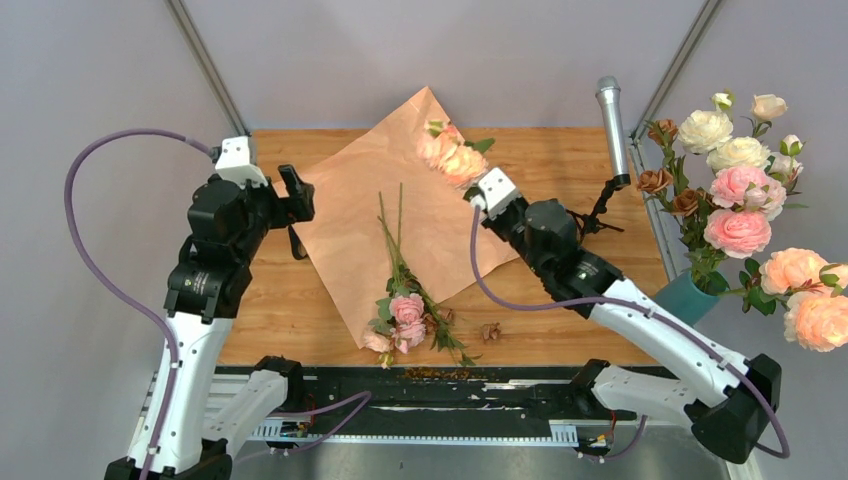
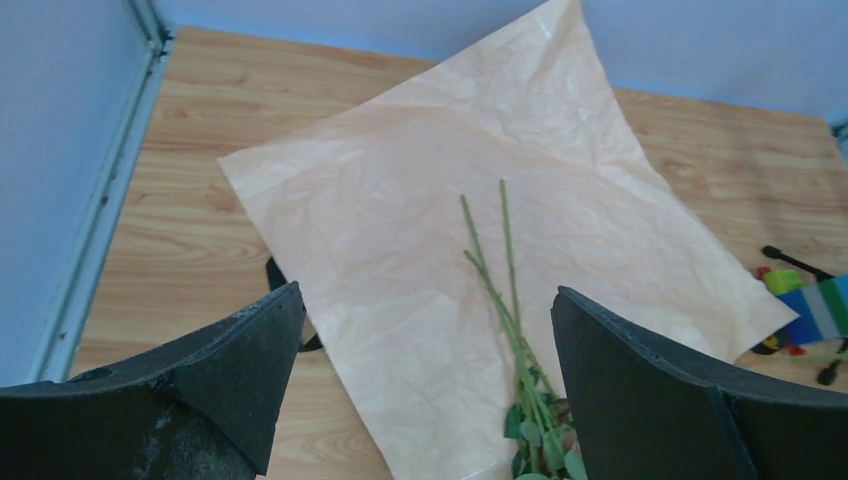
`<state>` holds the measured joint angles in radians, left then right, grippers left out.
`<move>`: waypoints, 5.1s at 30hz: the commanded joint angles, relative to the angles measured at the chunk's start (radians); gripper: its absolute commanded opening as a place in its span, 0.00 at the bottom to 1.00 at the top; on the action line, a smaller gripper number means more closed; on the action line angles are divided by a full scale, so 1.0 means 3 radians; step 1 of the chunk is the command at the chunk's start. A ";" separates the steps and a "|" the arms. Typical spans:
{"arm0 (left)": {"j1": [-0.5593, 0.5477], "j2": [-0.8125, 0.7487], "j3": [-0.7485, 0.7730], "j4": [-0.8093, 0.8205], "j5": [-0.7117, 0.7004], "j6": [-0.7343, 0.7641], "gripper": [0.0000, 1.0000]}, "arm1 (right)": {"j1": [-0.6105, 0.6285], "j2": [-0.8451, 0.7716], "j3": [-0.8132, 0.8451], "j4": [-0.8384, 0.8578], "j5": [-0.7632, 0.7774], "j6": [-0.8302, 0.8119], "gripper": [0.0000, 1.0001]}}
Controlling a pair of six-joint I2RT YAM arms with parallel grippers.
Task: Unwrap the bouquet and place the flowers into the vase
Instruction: Pick up the fake flower from the wrapping paper, then insert the fake flower into the vase.
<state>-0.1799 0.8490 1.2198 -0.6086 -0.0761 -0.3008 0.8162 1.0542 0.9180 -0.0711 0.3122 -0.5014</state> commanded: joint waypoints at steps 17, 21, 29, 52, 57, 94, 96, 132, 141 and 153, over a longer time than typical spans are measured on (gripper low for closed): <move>0.0017 -0.0175 -0.1000 0.0607 -0.0680 0.0677 1.00 | -0.1643 -0.0285 0.1573 -0.1564 0.0873 0.0208 0.00; 0.0017 -0.0186 -0.1118 0.0659 -0.0695 0.0693 1.00 | -0.1783 -0.0366 0.1642 -0.1488 0.1058 0.0025 0.00; -0.0027 -0.0174 -0.1241 0.0688 -0.0856 0.0784 1.00 | -0.1841 -0.0352 0.2084 -0.1852 0.1265 -0.0036 0.00; -0.0188 -0.0130 -0.1284 0.0723 -0.1008 0.0903 1.00 | -0.1952 -0.0395 0.2049 -0.1908 0.1923 -0.0161 0.00; -0.0193 -0.0143 -0.1289 0.0725 -0.1006 0.0905 1.00 | -0.2037 -0.0466 0.1801 -0.1825 0.1844 -0.0024 0.00; -0.0236 -0.0204 -0.1346 0.0735 -0.1003 0.0920 1.00 | -0.2639 -0.1093 0.0566 -0.0887 0.1696 0.0105 0.54; -0.0234 -0.0202 -0.1349 0.0731 -0.0999 0.0921 1.00 | -0.2639 -0.1095 0.0591 -0.0923 0.1633 0.0110 0.56; -0.0238 -0.0232 -0.1376 0.0740 -0.0932 0.0905 1.00 | -0.2639 -0.1036 0.0759 -0.0791 0.1069 0.0042 0.15; -0.0275 -0.0238 -0.1379 0.0740 -0.0922 0.0903 1.00 | -0.2639 -0.1175 0.0632 -0.0862 0.1334 0.0005 0.01; -0.0275 -0.0253 -0.1380 0.0730 -0.0893 0.0891 1.00 | -0.2639 -0.1323 0.0861 -0.1030 0.0142 0.0158 0.63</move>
<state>-0.2596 0.7876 0.8101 -0.4259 -0.3496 -0.0383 0.0292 0.6769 1.1133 -0.3634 0.5426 -0.4702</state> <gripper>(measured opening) 0.998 0.567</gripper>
